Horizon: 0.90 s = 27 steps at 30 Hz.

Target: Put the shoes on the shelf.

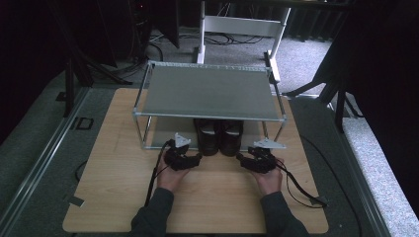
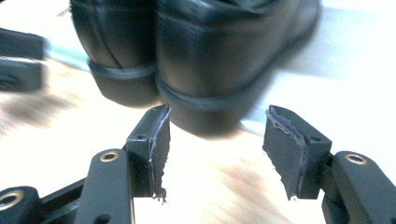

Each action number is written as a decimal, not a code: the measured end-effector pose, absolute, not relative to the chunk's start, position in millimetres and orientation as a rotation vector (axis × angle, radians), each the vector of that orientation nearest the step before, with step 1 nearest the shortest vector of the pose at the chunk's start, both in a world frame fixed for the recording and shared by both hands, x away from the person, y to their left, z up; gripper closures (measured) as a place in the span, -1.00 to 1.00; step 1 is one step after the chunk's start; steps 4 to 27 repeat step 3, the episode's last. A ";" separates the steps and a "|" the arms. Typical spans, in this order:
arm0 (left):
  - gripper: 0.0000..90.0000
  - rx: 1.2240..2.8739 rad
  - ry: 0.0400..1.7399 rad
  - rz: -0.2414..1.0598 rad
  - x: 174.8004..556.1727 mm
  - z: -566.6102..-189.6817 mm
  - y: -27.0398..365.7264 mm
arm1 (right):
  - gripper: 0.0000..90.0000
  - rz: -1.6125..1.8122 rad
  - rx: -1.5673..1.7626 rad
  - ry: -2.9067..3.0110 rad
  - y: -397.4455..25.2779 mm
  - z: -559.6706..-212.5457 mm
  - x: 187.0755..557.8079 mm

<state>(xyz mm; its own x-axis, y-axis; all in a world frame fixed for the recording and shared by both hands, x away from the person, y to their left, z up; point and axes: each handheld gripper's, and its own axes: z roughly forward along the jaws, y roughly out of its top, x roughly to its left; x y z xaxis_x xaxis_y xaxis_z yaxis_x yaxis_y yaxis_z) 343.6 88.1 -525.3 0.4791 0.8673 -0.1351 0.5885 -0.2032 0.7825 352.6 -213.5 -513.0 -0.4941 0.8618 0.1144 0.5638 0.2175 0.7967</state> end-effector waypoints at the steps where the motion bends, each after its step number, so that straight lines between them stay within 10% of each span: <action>1: -0.17 1.907 1.219 0.442 339.4 -526.2 93.7 | -0.12 1.155 1.329 2.145 -219.3 -513.4 350.3; 27: -0.17 1.902 1.242 0.459 332.8 -529.7 104.5 | -0.13 1.123 1.344 2.142 -232.4 -515.3 347.2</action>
